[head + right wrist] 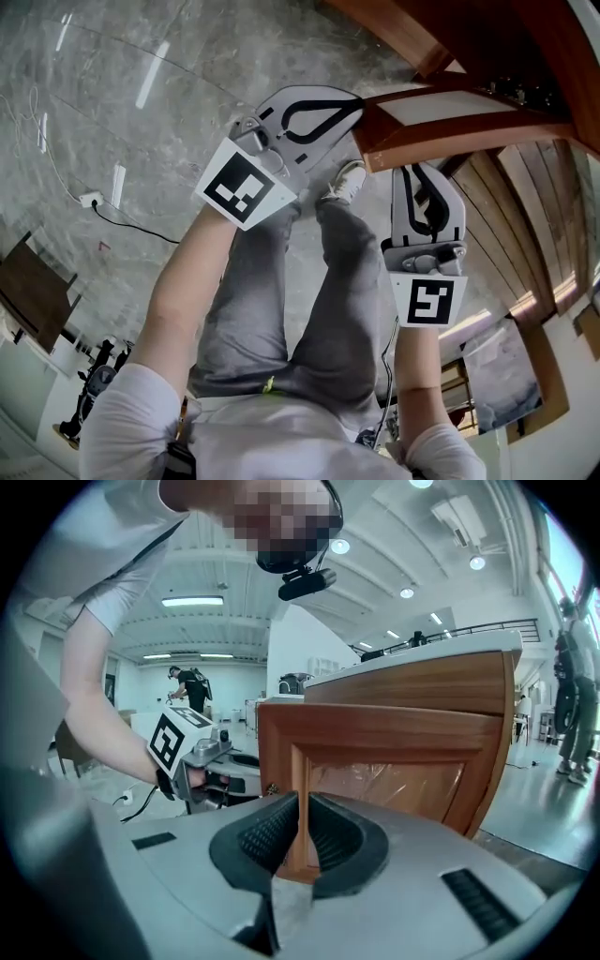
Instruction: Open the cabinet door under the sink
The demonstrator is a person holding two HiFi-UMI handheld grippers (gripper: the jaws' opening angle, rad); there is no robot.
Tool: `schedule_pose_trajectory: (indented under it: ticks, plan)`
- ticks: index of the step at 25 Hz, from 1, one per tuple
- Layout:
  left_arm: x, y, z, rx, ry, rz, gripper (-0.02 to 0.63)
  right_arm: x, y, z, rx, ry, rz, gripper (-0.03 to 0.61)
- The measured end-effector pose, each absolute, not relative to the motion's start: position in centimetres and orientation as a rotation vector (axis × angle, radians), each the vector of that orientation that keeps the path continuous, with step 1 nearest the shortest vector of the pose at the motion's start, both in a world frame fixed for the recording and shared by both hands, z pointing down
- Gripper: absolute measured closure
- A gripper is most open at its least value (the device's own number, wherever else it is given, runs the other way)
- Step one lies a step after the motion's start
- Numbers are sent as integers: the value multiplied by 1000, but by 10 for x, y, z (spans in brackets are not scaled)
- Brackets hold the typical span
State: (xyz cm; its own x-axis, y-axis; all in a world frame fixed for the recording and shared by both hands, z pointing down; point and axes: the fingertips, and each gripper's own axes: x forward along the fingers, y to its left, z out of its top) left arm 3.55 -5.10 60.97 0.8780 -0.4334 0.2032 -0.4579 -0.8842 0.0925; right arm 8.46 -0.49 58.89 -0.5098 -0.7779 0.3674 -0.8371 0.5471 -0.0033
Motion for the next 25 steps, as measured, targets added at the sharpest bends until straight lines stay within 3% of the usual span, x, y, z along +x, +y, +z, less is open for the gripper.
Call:
schedule_pose_trajectory:
  ticks: [14, 25]
  plan:
    - [85, 11, 616, 2850, -511, 384, 601, 113, 18, 568, 1444, -2385, 372, 525]
    - [152, 37, 595, 2850, -427, 368, 600, 201, 45, 558, 1587, -2223, 440, 537]
